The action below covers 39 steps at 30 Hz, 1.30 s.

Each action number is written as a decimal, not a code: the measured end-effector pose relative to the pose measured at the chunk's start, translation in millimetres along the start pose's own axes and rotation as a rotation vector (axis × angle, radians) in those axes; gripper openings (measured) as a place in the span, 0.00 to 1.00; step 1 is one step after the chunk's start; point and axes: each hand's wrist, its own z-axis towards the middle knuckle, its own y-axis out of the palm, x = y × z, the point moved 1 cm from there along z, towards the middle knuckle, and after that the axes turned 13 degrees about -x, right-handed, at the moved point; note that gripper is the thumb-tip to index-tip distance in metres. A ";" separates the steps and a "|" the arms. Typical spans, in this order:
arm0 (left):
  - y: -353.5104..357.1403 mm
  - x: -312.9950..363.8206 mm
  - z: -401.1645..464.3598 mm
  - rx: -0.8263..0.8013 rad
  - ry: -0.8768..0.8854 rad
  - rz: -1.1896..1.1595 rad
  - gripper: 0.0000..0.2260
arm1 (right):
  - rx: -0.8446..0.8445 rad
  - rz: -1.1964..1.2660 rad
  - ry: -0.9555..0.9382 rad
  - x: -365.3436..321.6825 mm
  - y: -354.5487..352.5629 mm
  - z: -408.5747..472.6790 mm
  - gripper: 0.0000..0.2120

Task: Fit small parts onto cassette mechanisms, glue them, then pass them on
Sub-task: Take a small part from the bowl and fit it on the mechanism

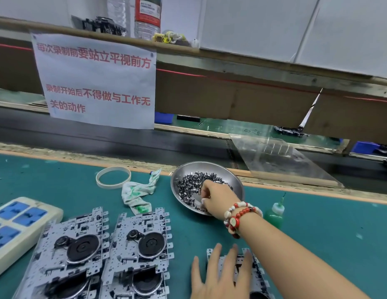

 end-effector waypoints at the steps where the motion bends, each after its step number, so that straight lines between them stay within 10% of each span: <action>1: -4.9 3.4 0.4 -0.046 -0.014 0.004 0.31 | 0.033 0.034 -0.008 -0.1 -1.1 -2.5 0.13; 6: -25.3 4.8 -6.3 -0.172 0.025 0.013 0.16 | 0.103 0.061 -0.018 2.1 -6.6 -11.3 0.10; 21: -34.4 -15.0 16.3 -0.521 0.064 -0.050 0.54 | 0.324 0.675 -0.141 35.2 7.5 -104.5 0.11; 39: -29.0 -7.9 26.5 -0.206 0.069 -0.041 0.13 | 0.267 1.010 -0.056 57.7 41.4 -126.7 0.09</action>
